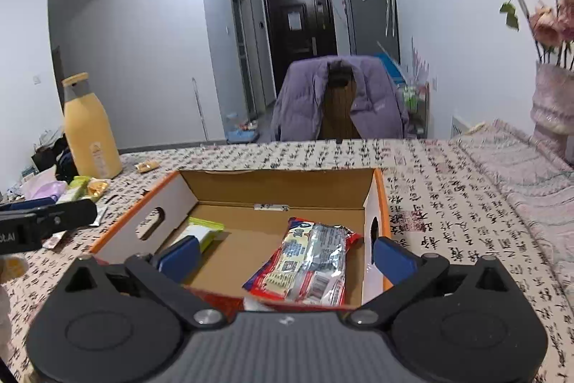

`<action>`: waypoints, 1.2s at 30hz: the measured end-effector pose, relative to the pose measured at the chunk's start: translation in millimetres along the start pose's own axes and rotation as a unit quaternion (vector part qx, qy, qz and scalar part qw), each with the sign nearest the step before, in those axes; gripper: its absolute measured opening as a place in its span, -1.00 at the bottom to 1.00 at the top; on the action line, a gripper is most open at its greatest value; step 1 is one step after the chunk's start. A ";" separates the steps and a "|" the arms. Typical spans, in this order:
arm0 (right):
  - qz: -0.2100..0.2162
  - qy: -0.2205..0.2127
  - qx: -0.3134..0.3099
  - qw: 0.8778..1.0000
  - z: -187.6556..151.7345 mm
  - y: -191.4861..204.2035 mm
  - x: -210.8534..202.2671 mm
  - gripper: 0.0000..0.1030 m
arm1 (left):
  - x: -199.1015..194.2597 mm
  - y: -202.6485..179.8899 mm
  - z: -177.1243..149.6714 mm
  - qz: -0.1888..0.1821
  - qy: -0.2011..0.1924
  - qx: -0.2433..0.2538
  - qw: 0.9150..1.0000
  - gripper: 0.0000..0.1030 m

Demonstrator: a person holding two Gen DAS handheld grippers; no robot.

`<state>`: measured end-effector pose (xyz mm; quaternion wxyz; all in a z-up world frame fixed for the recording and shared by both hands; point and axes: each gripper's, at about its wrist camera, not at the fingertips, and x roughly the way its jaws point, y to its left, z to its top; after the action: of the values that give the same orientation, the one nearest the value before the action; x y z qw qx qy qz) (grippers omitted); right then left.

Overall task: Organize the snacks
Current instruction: 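Lower both held snacks into the cardboard box and open both grippers, then grasp the long silver-and-yellow wafer pack with the left gripper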

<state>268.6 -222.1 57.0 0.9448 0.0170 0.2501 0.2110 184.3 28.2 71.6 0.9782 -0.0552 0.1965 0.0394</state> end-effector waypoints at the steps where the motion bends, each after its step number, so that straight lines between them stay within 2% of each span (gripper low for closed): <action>1: 0.000 -0.006 -0.003 1.000 -3.2 1.8 -7.4 1.00 | -5.7 0.4 -2.6 -0.003 -0.003 -0.004 1.000 1.00; 10: -0.005 -0.037 -0.027 0.999 -46.6 17.1 -58.5 1.00 | -48.4 2.4 -37.2 -0.018 -0.019 -0.010 1.000 1.00; 16: -0.007 -0.030 -0.021 0.999 -79.3 18.1 -74.1 1.00 | -62.8 2.5 -66.0 -0.024 -0.010 -0.003 1.000 1.00; 21: -0.014 -0.016 -0.014 1.000 -103.5 17.6 -79.7 1.00 | -65.3 7.1 -85.6 -0.039 0.016 -0.016 0.999 1.00; 25: -0.021 -0.007 -0.014 1.000 -119.2 17.9 -81.3 1.00 | -67.1 9.6 -97.4 -0.037 0.022 -0.024 0.999 1.00; 32: -0.016 0.022 -0.018 0.999 -138.8 24.5 -77.8 1.00 | -71.7 7.7 -112.3 -0.040 0.025 -0.012 0.999 1.00; 36: -0.016 0.046 -0.039 0.998 -145.5 37.5 -67.0 1.00 | -72.8 3.0 -116.3 -0.043 0.029 -0.004 0.999 1.00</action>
<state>131.4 -226.0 -33.8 0.9354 -0.0340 0.2852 0.2064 72.9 12.9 -7.0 0.9727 -0.0685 0.2216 -0.0030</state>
